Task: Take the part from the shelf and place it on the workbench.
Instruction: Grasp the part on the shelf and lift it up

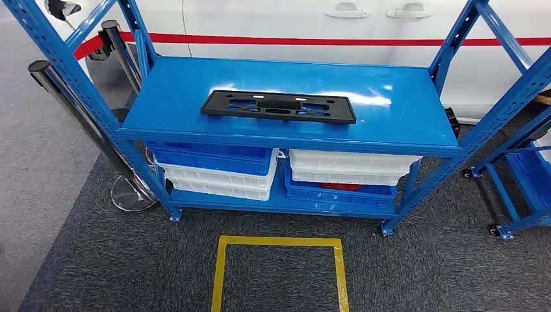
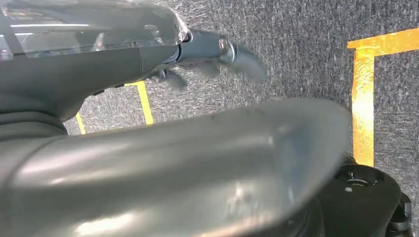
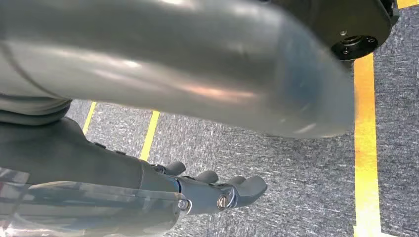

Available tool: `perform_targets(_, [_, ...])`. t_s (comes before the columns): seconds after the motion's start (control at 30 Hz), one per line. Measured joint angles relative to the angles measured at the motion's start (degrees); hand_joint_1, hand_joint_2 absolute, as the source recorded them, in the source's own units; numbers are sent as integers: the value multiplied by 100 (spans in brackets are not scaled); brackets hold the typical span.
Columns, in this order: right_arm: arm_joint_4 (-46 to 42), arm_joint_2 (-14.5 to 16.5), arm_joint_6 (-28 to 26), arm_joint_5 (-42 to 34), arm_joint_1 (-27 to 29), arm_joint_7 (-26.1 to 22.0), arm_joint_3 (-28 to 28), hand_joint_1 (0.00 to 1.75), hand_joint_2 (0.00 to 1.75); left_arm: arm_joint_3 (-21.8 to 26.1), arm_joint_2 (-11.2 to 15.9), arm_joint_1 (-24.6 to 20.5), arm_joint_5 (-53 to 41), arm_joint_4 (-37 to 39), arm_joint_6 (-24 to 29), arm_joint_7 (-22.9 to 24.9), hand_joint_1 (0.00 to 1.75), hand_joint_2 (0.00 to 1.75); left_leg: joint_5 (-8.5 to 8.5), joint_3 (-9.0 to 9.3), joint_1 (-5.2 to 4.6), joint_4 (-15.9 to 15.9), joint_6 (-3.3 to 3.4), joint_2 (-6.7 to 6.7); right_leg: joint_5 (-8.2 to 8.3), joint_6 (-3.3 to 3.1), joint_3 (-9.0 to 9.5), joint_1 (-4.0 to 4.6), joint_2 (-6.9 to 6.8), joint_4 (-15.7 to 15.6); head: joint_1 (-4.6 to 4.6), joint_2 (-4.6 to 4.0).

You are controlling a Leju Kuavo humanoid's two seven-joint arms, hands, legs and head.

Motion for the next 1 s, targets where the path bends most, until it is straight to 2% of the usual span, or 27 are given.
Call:
perform_targets(0.2, [0, 0, 0, 0, 0, 0, 0, 0, 0, 0, 0, 0, 0, 0, 0, 0, 0, 0, 0, 0, 0, 0, 0, 0, -1, 0, 0, 0, 0, 0, 0, 0])
perform_targets(0.23, [0, 0, 0, 0, 0, 0, 0, 0, 44, 0, 0, 0, 0, 0, 0, 0, 0, 44, -1, 0, 0, 0, 0, 0, -1, 1, 0, 0, 0, 0, 0, 0])
perform_targets(0.3, [0, 0, 0, 0, 0, 0, 0, 0, 44, 0, 0, 0, 0, 0, 0, 0, 0, 131, -1, 0, 0, 0, 0, 0, -1, 1, 0, 0, 0, 0, 0, 0])
perform_targets(0.33, [0, 0, 0, 0, 0, 0, 0, 0, 87, 0, 0, 0, 0, 0, 0, 0, 0, 175, -1, 0, 0, 0, 0, 0, -1, 1, 0, 0, 0, 0, 0, 0])
perform_targets(0.37, [0, 0, 0, 0, 0, 0, 0, 0, 87, 0, 0, 0, 0, 0, 0, 0, 0, 175, -1, 0, 0, 0, 0, 0, -1, 1, 0, 0, 0, 0, 0, 0])
perform_targets(0.43, [0, 0, 0, 0, 0, 0, 0, 0, 175, 0, 0, 0, 0, 0, 0, 0, 0, 175, -1, 0, 0, 0, 0, 0, -1, 1, 0, 0, 0, 0, 0, 0])
perform_targets(0.57, [15, 0, 11, 75, -32, 0, -143, 0, 175, 166, 0, -39, -48, 0, -2, -27, 0, 175, -1, -1, 0, 0, 0, -1, -1, 1, 0, 0, 0, 0, 0, 0])
perform_targets(1.0, [257, 85, 265, 1527, -354, -40, -1359, 0, 175, 1632, 0, -321, -965, 58, -167, -572, 0, 175, 0, -3, 0, 0, 0, -3, -1, 1, 4, 0, -2, 2, 0, 0])
